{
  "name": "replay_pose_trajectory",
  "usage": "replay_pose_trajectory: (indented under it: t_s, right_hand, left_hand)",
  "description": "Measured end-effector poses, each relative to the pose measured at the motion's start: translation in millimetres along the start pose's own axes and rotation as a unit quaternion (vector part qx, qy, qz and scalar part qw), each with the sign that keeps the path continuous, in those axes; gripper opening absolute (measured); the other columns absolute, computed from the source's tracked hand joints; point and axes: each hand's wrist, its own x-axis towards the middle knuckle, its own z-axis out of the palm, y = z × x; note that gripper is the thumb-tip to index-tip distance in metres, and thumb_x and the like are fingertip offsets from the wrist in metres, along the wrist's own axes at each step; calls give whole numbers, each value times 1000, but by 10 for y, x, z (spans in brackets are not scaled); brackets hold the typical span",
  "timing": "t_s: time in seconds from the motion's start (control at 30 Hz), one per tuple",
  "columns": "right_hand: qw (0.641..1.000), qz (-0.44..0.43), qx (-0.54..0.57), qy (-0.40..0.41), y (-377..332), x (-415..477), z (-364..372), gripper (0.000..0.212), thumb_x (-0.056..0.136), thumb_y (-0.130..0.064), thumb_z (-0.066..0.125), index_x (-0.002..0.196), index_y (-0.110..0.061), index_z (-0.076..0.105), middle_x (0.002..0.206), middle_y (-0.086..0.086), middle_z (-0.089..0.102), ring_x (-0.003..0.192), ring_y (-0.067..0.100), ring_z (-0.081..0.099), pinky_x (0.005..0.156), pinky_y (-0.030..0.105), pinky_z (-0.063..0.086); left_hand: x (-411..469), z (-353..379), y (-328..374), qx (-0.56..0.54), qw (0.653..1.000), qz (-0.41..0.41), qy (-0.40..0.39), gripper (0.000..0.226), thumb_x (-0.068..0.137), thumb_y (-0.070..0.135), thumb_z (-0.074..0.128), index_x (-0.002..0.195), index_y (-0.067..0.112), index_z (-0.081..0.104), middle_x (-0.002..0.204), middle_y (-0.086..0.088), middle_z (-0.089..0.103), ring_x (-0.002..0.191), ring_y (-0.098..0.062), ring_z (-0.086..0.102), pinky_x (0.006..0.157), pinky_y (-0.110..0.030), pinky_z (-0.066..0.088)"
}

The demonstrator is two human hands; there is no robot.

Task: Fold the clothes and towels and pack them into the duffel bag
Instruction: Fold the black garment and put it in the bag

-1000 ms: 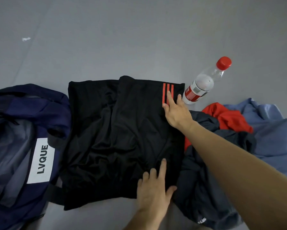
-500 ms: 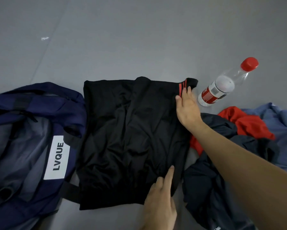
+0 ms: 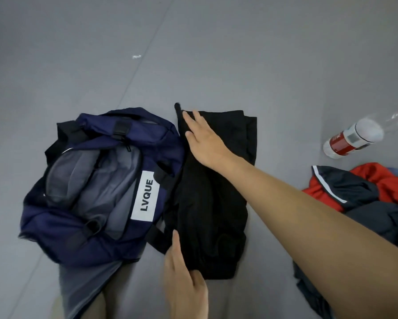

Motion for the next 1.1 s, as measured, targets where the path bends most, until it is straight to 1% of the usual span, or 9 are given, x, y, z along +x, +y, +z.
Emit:
replay_pose_trajectory:
  t_s: [0.07, 0.1, 0.27, 0.33, 0.4, 0.5, 0.67, 0.9, 1.1]
  right_hand:
    - [999, 8, -30, 18, 164, -326, -55, 56, 108, -21, 34, 160, -23, 15, 168, 0, 0, 149, 23, 25, 114, 24, 26]
    - [998, 19, -60, 25, 280, -540, -67, 56, 107, -21, 36, 160, -23, 16, 168, -3, 0, 145, 22, 33, 112, 26, 32]
    - [976, -63, -206, -7, 719, -1806, 349, 55, 105, -28, 40, 156, -11, 28, 166, 6, 11, 152, 23, 19, 122, 35, 22]
    - [966, -50, -233, -105, 837, -2145, 609, 64, 106, -45, 30, 160, -16, 9, 167, 2, -3, 154, 19, -1, 125, 38, 11]
    - [952, -17, -261, -160, 1006, -2348, 737, 72, 104, -57, 22, 159, -21, -7, 164, 0, -17, 151, 18, -20, 125, 41, 1]
    - [933, -17, -316, -173, 1210, -2472, 613, 77, 101, -64, 21, 158, -22, -8, 163, 3, -20, 149, 21, -25, 123, 44, -8]
    - [933, 39, -323, -152, 1545, -2669, 243, 79, 99, -68, 17, 157, -25, -14, 163, -1, -25, 146, 15, -32, 123, 42, -10]
    - [947, 98, -289, -99, 1877, -3031, 110, 79, 97, -68, 15, 157, -25, -13, 164, 1, -23, 146, 13, -32, 124, 45, -6]
    - [952, -13, -301, -54, 1812, -3245, 416, 71, 101, -53, 38, 160, -25, 9, 167, 6, 8, 154, 27, 6, 120, 50, 11]
  left_hand:
    - [-14, -68, -54, 103, 993, 54, -2, 106, 56, -18, 70, 149, 24, 45, 144, -12, 52, 111, -34, 62, 82, -51, 57]
    - [-10, -77, -69, 145, 986, 87, -15, 104, 51, -15, 75, 146, 22, 51, 147, -10, 51, 110, -35, 62, 80, -54, 57]
    - [355, 55, -21, 217, 938, 258, -79, 77, 68, 2, 77, 137, 31, 58, 147, 2, 50, 128, -24, 51, 102, -43, 46]
    - [521, 153, -73, 273, 915, 276, -109, 67, 86, 12, 68, 148, 30, 49, 158, -4, 40, 147, -27, 34, 117, -45, 33]
    - [632, 236, -194, 327, 893, 274, -143, 62, 104, 32, 43, 159, 35, 16, 168, -4, 15, 155, -24, 5, 126, -43, 8]
    - [626, 396, -269, 359, 870, 288, -177, 60, 105, 46, 15, 158, 35, -12, 169, -2, -5, 154, -19, -14, 125, -41, -5]
    - [567, 859, 185, 382, 839, 354, -160, 61, 105, 47, 14, 159, 30, -9, 168, -8, -2, 155, -24, -8, 126, -46, -1]
    - [574, 1249, 504, 408, 781, 423, -211, 60, 105, 47, 10, 160, 29, -7, 168, -8, -6, 155, -23, -9, 126, -46, -1]
    - [357, 1028, 32, 420, 807, 360, -207, 62, 105, 51, 10, 160, 29, -5, 168, -7, -10, 154, -24, -13, 125, -47, -1]
